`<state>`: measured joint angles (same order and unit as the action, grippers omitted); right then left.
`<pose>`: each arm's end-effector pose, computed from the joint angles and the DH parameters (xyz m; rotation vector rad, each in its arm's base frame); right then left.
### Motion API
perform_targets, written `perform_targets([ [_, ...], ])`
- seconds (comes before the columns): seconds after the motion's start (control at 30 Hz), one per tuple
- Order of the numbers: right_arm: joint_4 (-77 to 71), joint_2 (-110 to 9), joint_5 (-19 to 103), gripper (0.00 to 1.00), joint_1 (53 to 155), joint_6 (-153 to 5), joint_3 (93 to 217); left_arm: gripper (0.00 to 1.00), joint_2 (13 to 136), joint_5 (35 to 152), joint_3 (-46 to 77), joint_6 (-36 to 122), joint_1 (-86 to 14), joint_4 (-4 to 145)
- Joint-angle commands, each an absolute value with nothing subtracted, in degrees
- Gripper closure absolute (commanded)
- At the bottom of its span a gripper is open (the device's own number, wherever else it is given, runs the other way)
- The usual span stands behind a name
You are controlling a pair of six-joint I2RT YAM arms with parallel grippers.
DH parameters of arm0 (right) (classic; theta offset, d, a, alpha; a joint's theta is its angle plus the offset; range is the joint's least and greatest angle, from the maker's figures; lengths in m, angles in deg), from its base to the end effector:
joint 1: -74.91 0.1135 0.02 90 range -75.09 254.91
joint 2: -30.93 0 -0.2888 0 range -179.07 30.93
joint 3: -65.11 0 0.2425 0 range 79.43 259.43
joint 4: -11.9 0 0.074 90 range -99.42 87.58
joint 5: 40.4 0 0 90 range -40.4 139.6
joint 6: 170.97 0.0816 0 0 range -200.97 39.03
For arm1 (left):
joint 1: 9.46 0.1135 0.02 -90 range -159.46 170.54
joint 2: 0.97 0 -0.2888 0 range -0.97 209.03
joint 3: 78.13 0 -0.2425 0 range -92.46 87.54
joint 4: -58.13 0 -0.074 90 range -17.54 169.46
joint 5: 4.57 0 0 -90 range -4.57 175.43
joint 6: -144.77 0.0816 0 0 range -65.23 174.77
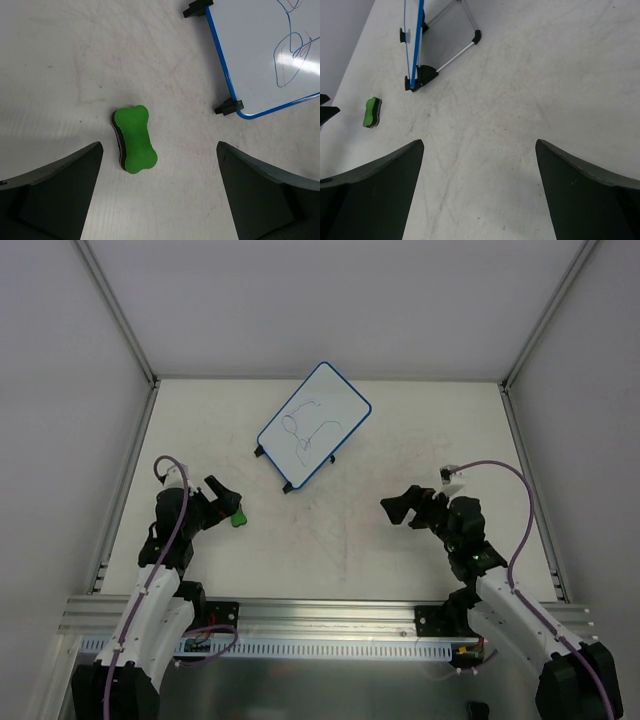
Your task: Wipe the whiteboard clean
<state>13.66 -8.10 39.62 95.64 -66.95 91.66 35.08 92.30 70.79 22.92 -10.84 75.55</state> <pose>0.1672 0.0784 0.2142 -0.2338 1.7777 0.5914 0.1711 -0.0139 0.2034 -0.4458 1.9414 -0.4956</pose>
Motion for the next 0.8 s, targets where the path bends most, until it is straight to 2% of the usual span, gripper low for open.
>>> perform_targets([
  [0.0, 24.03, -13.09, 33.70, 0.01, 95.48, -65.33, 96.92, 0.01, 36.99, 89.57, 66.54, 21.12, -10.25, 78.87],
  [0.23, 26.32, -16.53, 32.38, 0.01, 94.51, -68.48, 100.53, 0.06, 48.57, 89.56, 61.97, 21.11, -10.60, 81.60],
  [0.33, 26.41, -16.79, 32.55, 0.01, 93.81, -69.19, 99.83, 0.11, 53.94, 89.30, 58.28, 22.60, -11.39, 85.18],
  [0.43, 29.28, -18.11, 32.82, 0.01, 93.11, -69.38, 98.69, 0.12, 59.05, 87.37, 55.55, 21.91, -13.05, 88.62],
  [0.67, 38.88, -27.24, 27.90, 0.01, 90.73, -65.16, 101.40, 0.19, 58.70, 82.71, 52.31, 19.00, -19.11, 91.87],
  [0.77, 44.41, -31.37, 26.67, 0.01, 90.47, -63.48, 102.20, 0.19, 60.46, 79.64, 50.46, 18.65, -20.96, 94.43],
])
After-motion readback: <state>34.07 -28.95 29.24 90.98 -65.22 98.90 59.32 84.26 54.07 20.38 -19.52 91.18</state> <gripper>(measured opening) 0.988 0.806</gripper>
